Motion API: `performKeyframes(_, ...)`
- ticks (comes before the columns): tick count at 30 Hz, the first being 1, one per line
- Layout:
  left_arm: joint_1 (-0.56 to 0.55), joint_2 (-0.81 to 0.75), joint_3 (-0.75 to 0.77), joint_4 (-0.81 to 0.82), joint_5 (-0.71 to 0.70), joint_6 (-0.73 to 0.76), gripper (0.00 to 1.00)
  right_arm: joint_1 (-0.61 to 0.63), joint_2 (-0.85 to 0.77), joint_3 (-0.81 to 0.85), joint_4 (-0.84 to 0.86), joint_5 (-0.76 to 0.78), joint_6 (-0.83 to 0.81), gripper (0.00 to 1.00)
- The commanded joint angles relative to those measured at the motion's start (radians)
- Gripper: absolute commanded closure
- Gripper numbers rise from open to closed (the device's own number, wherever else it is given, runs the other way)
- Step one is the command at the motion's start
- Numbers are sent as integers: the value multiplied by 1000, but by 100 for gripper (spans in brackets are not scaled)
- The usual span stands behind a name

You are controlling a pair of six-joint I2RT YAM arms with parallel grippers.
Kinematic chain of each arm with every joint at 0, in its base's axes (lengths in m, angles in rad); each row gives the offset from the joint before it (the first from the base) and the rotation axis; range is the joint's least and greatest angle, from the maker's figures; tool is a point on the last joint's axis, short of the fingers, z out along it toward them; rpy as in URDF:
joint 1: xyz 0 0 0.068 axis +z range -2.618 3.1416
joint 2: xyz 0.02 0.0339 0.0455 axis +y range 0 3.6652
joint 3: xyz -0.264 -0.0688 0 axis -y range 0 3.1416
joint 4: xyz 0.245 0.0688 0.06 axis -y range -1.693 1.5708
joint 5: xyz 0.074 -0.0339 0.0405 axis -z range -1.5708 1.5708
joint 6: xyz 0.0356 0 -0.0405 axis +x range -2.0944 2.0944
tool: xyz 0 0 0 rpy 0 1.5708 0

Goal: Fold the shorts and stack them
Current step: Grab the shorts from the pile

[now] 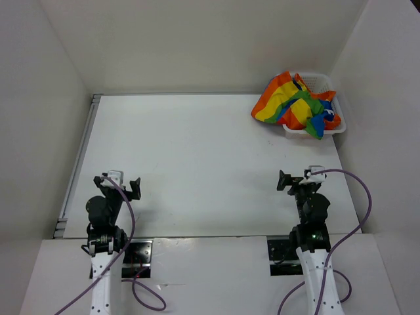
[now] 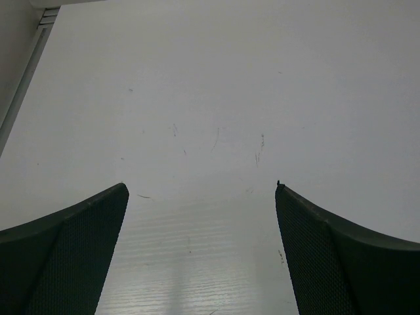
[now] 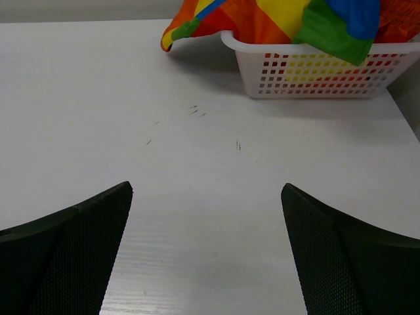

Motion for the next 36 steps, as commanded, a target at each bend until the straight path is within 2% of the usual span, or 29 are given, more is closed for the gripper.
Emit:
performKeyframes(1, 2, -15, -17, 28, 21, 3, 1, 8, -11, -34, 50, 4, -4, 1)
performKeyframes(3, 2, -15, -5, 1, 178, 3, 1, 8, -11, -34, 50, -5, -4, 1)
performKeyframes(5, 2, -15, 14, -124, 427, 3, 1, 8, -11, -34, 50, -18, -13, 1)
performKeyframes(6, 2, -15, 53, -149, 573, 3, 1, 8, -11, -16, 68, -81, -153, 1)
performKeyframes(7, 2, -15, 54, -160, 631, 3, 1, 8, -11, -16, 69, -337, -315, 0)
performKeyframes(8, 2, -15, 66, -136, 651, 3, 1, 8, -11, 3, 131, -421, -400, 1)
performKeyframes(9, 2, -15, 66, -136, 677, 3, 1, 8, -11, 15, 144, -487, -636, 0)
performKeyframes(10, 2, -15, 66, -95, 638, 3, 1, 8, -11, 24, 77, -716, -976, 0)
performKeyframes(11, 2, -15, 45, 89, 574, 3, 1, 8, -11, 24, -36, -758, -1336, 0)
performKeyframes(12, 2, -15, 25, 201, 426, 3, 1, 8, -11, -35, -16, -732, -1569, 0)
performKeyframes(13, 2, -3, 11, 320, 363, 3, 1, 8, -11, -36, 8, -680, -1561, 0)
performKeyframes(16, -8, 46, 148, 266, 205, 3, 1, 8, -11, -11, 100, -644, -1547, 0)
performKeyframes(18, -8, 110, 230, 223, 162, 3, 1, 8, -11, 6, 241, -655, -1443, 0)
performKeyframes(20, -8, 298, 335, 188, 162, 3, 1, 8, 0, 56, 333, -655, -1192, 0)
performKeyframes(21, -8, 387, 473, 144, 133, 3, 1, 8, 9, 72, 378, -646, -1132, 0)
performKeyframes(22, -17, 595, 559, 113, 104, 3, 1, 17, 24, 94, 353, -646, -1131, 0)
performKeyframes(23, -18, 712, 656, 70, 66, 3, 1, 17, 53, 148, 328, -620, -1178, 0)
performKeyframes(24, -18, 830, 763, 17, 18, 3, 1, 27, 146, 185, 319, -588, -1157, 0)
performKeyframes(25, -18, 1067, 983, -122, -60, 3, 1, 40, 212, 285, 281, -554, -1137, 0)
performKeyframes(26, -18, 1180, 1094, -209, -80, 3, 1, 51, 294, 352, 247, -463, -1127, 0)
performKeyframes(27, -28, 1283, 1195, -381, -81, 3, 1, 68, 493, 430, 205, -398, -1117, 0)
performKeyframes(28, -48, 1455, 1356, -451, -102, 3, 1, 124, 603, 620, 135, -306, -1079, 0)
performKeyframes(29, -68, 1525, 1421, -513, -126, 3, 1, 160, 721, 739, 94, -69, -909, 0)
performKeyframes(30, -112, 1654, 1474, -627, -146, 3, 1, 192, 971, 864, 31, 55, -818, 0)
performKeyframes(31, -137, 1716, 1533, -689, -172, 3, 1, 211, 1095, 1115, -131, 155, -644, 0)
performKeyframes(32, -160, 1839, 1663, -823, -173, 3, 1, 211, 1303, 1226, -210, 305, -558, 0)
performKeyframes(33, -191, 1889, 1721, -882, -110, 3, 1, 202, 1380, 1394, -347, 361, -469, 0)
performKeyframes(34, -191, 1932, 1776, -963, -60, 3, 1, 186, 1441, 1458, -415, 377, -338, 0)
performKeyframes(36, -200, 1959, 1825, -973, 81, 3, 1, 115, 1511, 1544, -500, 305, -228, 0)
